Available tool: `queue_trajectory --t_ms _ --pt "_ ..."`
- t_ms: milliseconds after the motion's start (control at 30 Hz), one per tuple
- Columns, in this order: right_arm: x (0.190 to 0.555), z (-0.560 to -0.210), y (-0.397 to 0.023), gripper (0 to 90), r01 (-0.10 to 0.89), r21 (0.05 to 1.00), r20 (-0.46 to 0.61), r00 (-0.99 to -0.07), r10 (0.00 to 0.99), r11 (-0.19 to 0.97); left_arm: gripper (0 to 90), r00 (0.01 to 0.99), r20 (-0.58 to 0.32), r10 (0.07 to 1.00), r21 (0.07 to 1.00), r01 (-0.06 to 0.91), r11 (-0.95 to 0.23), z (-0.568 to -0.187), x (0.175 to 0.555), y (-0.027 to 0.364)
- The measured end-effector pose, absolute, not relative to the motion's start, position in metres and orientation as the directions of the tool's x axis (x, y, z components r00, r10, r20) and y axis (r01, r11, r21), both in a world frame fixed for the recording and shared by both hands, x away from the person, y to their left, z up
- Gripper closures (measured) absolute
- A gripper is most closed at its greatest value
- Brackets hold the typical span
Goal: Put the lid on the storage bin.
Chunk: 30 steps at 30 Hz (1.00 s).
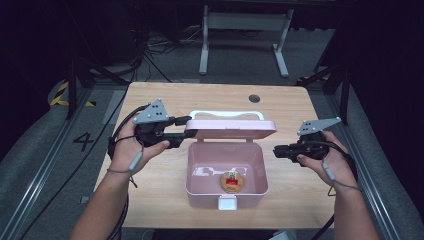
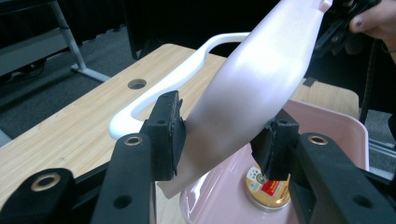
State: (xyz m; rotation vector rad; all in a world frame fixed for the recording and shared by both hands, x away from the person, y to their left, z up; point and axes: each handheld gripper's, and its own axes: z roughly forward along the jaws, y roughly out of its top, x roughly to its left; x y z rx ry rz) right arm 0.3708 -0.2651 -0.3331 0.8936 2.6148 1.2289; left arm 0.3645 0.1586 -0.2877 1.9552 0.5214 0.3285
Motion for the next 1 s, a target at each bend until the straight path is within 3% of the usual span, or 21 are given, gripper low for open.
queue_trajectory --t_ms 333,633,1000 --pt "0.362 -0.323 -0.260 88.5 0.420 0.776 0.171 -0.858 0.484 0.470 53.2 0.875 0.007 0.484 0.877 0.227 -0.423 -0.290 0.354 0.159" --pt "0.361 -0.324 -0.252 89.0 0.404 0.778 0.171 -0.874 0.455 0.482 51.8 0.887 -0.070 0.456 0.833 0.304 -0.463 -0.299 0.354 0.165" --pt "0.361 -0.318 -0.251 89.5 0.385 0.796 0.185 -0.889 0.419 0.466 50.0 0.892 -0.092 0.442 0.809 0.325 -0.490 -0.305 0.348 0.167"
